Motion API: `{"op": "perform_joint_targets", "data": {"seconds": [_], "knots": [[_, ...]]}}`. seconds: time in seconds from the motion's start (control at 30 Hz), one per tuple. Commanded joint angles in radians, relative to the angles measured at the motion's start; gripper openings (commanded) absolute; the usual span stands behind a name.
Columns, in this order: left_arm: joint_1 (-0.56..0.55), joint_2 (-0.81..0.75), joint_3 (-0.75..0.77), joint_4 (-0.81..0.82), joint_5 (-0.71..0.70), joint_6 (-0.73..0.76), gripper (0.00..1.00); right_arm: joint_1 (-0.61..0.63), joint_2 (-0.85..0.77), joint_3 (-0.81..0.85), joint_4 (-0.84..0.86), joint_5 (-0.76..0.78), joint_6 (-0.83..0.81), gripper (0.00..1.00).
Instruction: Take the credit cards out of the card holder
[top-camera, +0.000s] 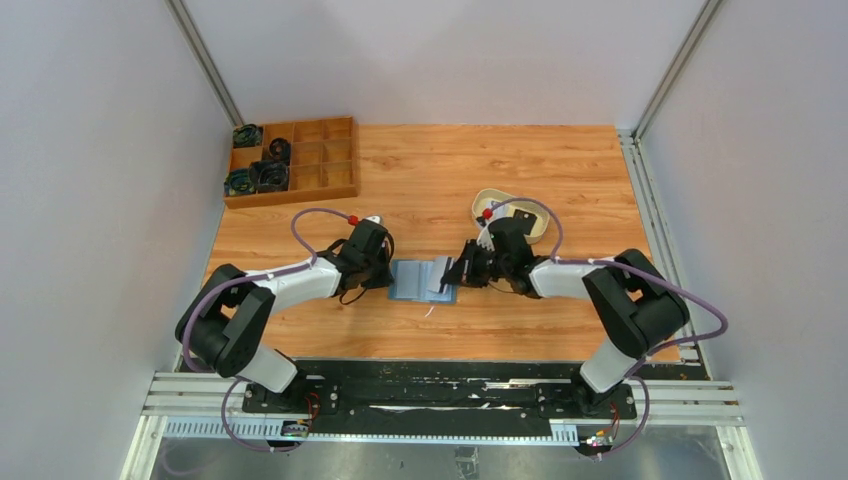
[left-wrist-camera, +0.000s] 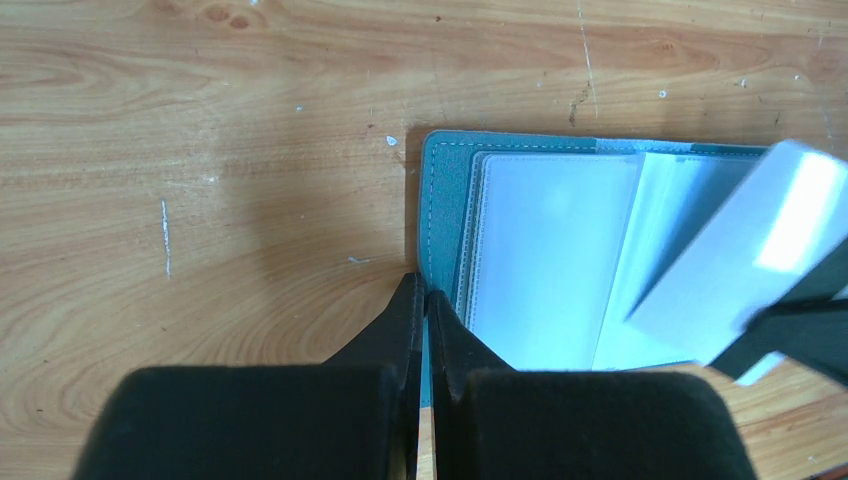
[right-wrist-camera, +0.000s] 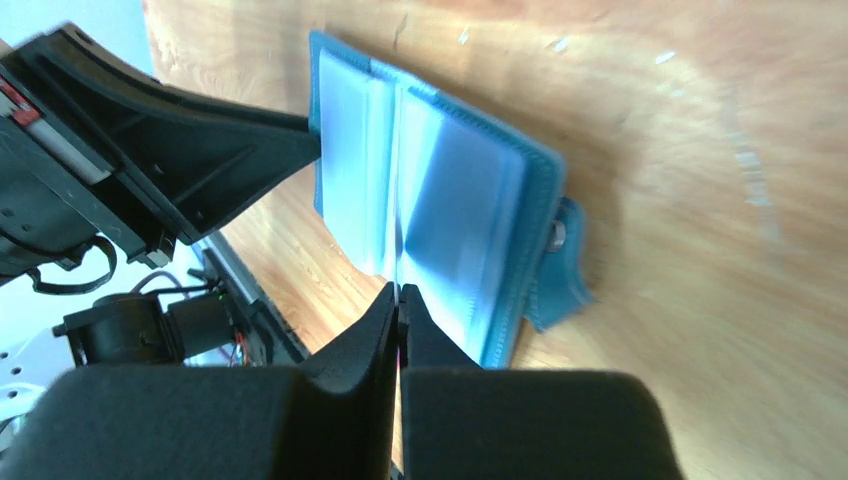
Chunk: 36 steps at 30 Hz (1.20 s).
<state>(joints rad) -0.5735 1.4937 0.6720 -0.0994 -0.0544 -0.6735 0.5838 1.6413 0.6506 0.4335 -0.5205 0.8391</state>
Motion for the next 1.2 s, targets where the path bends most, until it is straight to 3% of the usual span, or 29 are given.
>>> {"op": "perform_joint_targets", "data": {"seconds": [0.0, 0.2, 0.43, 0.7, 1.17], "knots": [[-0.007, 0.043, -0.012, -0.098, -0.056, 0.04, 0.0, -0.089, -0.099, -0.007, -0.153, 0.038, -0.11, 0.0], [-0.008, 0.036, -0.014, -0.104, -0.06, 0.046, 0.0, -0.261, -0.195, 0.141, -0.384, 0.056, -0.265, 0.0], [-0.007, 0.024, -0.011, -0.111, -0.064, 0.046, 0.0, -0.408, -0.052, 0.384, -0.534, 0.008, -0.324, 0.0], [-0.007, -0.005, -0.008, -0.138, -0.084, 0.053, 0.0, -0.454, 0.164, 0.565, -0.553, -0.062, -0.31, 0.0], [-0.006, -0.01, 0.01, -0.159, -0.095, 0.064, 0.0, -0.462, 0.299, 0.612, -0.528, -0.061, -0.328, 0.04]]}}
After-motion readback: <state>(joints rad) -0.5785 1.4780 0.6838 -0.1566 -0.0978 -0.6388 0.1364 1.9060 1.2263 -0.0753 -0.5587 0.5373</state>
